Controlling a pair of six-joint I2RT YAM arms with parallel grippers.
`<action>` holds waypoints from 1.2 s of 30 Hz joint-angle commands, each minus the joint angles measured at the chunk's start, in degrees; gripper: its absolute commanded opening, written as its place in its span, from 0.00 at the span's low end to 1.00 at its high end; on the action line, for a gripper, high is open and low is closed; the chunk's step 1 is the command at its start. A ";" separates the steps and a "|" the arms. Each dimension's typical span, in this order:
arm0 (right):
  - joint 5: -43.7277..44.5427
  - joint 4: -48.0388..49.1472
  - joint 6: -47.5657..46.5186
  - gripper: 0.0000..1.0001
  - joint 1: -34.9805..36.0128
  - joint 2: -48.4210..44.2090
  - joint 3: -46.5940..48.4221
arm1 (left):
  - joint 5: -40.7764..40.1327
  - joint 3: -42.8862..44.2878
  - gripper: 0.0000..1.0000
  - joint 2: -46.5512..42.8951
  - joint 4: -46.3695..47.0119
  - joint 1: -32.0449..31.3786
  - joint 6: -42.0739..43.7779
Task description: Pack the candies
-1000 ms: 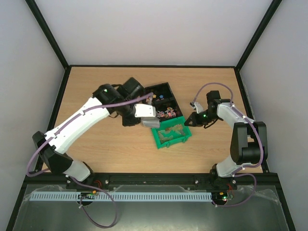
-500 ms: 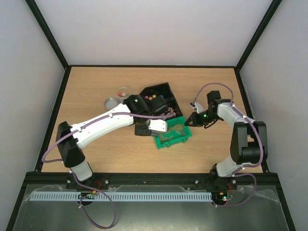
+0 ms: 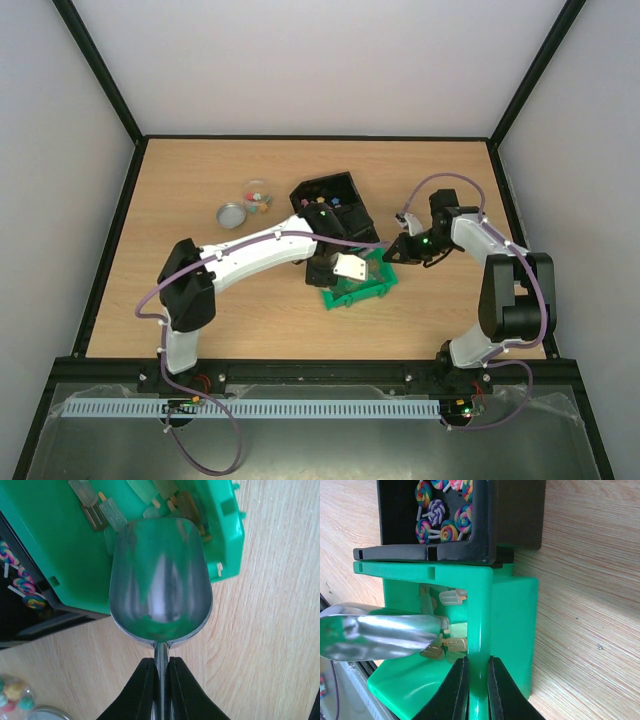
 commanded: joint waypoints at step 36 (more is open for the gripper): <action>2.36 0.69 5.18 0.01 -0.04 -2.83 -2.26 | 33.16 -42.46 0.02 -5.25 68.58 5.57 -23.57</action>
